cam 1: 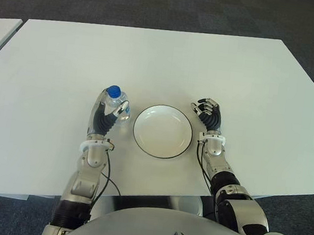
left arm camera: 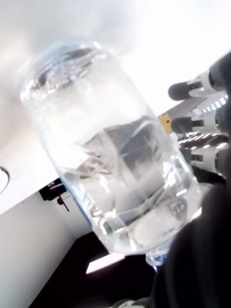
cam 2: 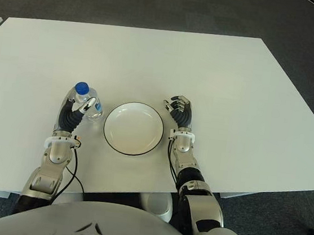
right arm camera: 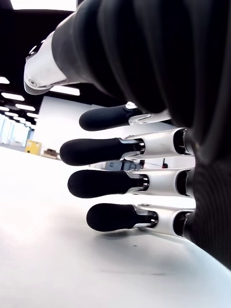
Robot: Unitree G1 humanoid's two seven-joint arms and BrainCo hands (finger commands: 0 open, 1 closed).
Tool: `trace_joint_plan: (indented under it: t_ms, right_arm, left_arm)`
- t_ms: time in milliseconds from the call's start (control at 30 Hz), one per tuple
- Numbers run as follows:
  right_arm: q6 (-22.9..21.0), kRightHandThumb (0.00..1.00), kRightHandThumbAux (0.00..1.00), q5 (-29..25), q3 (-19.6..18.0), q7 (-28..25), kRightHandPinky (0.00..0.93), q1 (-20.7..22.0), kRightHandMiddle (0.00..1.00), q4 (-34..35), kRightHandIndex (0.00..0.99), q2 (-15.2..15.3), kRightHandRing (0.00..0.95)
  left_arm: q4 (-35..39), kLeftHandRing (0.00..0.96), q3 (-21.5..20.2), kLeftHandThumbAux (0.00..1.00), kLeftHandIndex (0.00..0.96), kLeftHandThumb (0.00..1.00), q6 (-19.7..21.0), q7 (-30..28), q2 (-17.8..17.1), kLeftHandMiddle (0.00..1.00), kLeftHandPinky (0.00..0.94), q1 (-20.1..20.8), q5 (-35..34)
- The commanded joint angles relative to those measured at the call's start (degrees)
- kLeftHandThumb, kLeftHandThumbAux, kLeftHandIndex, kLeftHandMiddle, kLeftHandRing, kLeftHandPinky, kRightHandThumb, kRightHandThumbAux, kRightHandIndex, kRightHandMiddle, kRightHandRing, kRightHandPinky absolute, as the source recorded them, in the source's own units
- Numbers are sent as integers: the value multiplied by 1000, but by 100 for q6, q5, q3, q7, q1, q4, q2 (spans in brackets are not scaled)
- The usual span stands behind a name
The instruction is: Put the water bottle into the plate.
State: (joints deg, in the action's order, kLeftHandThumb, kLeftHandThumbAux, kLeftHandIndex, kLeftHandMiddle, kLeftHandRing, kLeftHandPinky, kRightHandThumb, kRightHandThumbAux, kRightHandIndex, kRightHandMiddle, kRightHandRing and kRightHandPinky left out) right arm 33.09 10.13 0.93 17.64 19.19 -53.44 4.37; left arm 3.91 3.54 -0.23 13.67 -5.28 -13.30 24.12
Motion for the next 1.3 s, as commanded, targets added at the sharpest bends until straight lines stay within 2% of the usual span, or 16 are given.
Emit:
trace_joint_plan:
  t_ms: [33, 100, 500, 633, 867, 1300]
  right_arm:
    - [-53, 708, 727, -23, -19, -48, 641, -56, 630, -135, 433, -29, 636]
    - [-62, 708, 727, -26, -19, -52, 640, -56, 628, -126, 433, -28, 635]
    - [-60, 708, 728, -33, -19, -61, 641, -51, 626, -118, 433, -23, 634]
    - [-60, 708, 728, -33, -19, -58, 636, -53, 625, -107, 434, -25, 633]
    - [-27, 708, 727, -55, -41, -48, 640, -66, 627, -100, 434, -34, 633]
    - [63, 708, 728, -42, -26, -56, 647, -122, 640, -20, 433, -30, 649]
  left_arm:
    - [113, 0, 0, 241, 0, 653, 200, -442, -112, 0, 57, -112, -258]
    - [157, 0, -17, 242, 0, 666, 257, -536, -140, 0, 87, -128, -301]
    - [204, 0, -43, 235, 0, 618, 574, -794, -249, 0, 126, -110, -329]
    - [156, 14, -49, 231, 0, 617, 890, -811, -233, 0, 145, -11, -274]
    - [137, 28, -76, 237, 0, 627, 1112, -642, -136, 0, 142, 55, -264]
    - [-199, 82, -193, 271, 0, 662, 984, 132, 257, 26, 185, 217, -262]
